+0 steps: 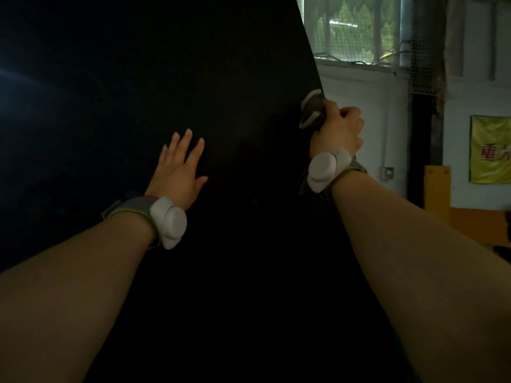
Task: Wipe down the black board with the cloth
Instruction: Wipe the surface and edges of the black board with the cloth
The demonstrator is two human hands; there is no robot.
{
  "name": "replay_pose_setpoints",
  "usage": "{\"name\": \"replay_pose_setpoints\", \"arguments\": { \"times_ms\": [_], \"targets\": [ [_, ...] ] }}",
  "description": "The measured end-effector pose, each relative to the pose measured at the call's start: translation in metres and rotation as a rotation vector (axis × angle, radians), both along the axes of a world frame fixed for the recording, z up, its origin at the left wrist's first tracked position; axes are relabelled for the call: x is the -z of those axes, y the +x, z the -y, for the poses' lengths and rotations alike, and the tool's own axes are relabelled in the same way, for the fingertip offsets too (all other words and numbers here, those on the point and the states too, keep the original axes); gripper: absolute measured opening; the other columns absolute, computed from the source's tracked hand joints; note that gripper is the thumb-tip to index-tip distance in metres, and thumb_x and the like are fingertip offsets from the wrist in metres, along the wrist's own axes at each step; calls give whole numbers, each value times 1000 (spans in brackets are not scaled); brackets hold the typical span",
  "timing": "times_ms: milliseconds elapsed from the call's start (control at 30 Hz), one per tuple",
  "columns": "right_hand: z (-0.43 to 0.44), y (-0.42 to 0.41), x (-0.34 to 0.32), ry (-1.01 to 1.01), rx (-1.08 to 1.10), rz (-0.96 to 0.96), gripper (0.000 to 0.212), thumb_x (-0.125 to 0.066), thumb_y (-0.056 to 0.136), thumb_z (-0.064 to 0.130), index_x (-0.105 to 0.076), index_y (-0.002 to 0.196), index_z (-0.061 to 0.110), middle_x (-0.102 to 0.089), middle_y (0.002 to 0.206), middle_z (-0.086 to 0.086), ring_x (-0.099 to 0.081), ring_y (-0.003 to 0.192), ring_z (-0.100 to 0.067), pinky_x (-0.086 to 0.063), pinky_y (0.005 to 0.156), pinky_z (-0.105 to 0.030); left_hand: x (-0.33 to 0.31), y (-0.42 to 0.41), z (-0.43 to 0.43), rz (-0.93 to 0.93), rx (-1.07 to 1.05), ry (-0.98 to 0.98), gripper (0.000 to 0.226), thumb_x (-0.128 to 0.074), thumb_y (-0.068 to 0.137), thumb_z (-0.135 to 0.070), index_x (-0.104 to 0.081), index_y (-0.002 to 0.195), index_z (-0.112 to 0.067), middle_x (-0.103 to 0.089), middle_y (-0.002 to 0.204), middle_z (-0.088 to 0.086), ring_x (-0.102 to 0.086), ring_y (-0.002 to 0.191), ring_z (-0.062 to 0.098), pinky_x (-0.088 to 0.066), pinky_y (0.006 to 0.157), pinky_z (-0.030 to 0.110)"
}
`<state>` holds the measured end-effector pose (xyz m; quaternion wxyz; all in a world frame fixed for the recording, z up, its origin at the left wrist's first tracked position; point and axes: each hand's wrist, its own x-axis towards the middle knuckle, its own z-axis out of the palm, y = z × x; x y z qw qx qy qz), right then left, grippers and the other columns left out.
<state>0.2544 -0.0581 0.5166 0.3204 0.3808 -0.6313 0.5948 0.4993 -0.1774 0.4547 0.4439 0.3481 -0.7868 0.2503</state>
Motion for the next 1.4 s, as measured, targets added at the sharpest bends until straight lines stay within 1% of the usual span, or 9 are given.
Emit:
{"name": "replay_pose_setpoints", "arguments": {
  "times_ms": [100, 233, 367, 467, 567, 700, 767, 1167, 1400],
  "targets": [
    [10, 1, -9, 105, -5, 84, 45, -46, 94, 17, -41, 136, 29, -34, 135, -14, -33, 123, -35, -31, 96, -53, 1, -2, 1, -8, 3, -21, 75, -57, 91, -24, -11, 151, -15, 4, 158, 10, 7, 145, 30, 6, 115, 39],
    [19, 8, -20, 142, -22, 130, 40, -52, 92, 24, -48, 130, 36, -33, 136, -10, -31, 123, -34, -31, 94, -53, 2, -6, 3, -20, -8, -23, 77, -57, 91, -25, -10, 151, -15, 4, 158, 11, 8, 144, 31, 8, 114, 40],
    [18, 13, -16, 183, -24, -15, 39, -48, 93, 22, -50, 129, 36, -32, 137, -11, -31, 123, -36, -30, 98, -57, 3, -9, 5, -15, -14, -54, 77, -57, 90, -25, -10, 151, -14, 3, 158, 12, 7, 144, 32, 8, 113, 40],
    [14, 26, -12, 292, -40, -145, 43, -49, 94, 22, -47, 133, 37, -27, 143, -12, -27, 129, -37, -25, 104, -60, 1, -9, 10, 2, -5, -48, 78, -58, 90, -26, -10, 151, -15, 3, 158, 12, 6, 144, 32, 9, 110, 39],
    [11, 44, -1, 398, -70, -331, 48, -51, 92, 20, -43, 136, 38, -24, 145, -10, -24, 131, -36, -24, 105, -58, 2, -8, 14, 9, -10, -45, 79, -59, 89, -27, -10, 150, -16, 3, 158, 11, 6, 144, 31, 9, 109, 39],
    [7, 53, 25, 506, -134, -643, 47, -51, 93, 21, -44, 136, 38, -27, 143, -8, -25, 130, -34, -25, 105, -54, 3, -4, 15, 28, -21, -44, 82, -59, 88, -31, -8, 150, -18, 3, 158, 9, 6, 143, 30, 7, 110, 40],
    [8, 53, 38, 538, -130, -739, 45, -51, 94, 23, -46, 135, 39, -29, 141, -6, -25, 130, -32, -24, 104, -52, 7, -2, 14, 45, -17, -42, 83, -59, 88, -32, -6, 151, -19, 4, 158, 9, 7, 143, 30, 7, 110, 40],
    [10, 55, 106, 606, -197, -859, 32, -55, 92, 28, -60, 122, 36, -39, 129, -3, -28, 120, -28, -19, 94, -43, 64, -2, -7, 6, -23, -23, 81, -61, 88, -31, -14, 149, -7, -2, 158, 14, 3, 144, 33, 6, 113, 42],
    [9, 49, 155, 671, -261, -875, 32, -56, 90, 23, -63, 118, 37, -43, 126, -2, -28, 118, -27, -15, 92, -41, 106, -6, -13, -1, -35, -6, 87, -67, 83, -32, -18, 148, -4, -8, 157, 17, -2, 144, 36, 5, 114, 46]
  ]
}}
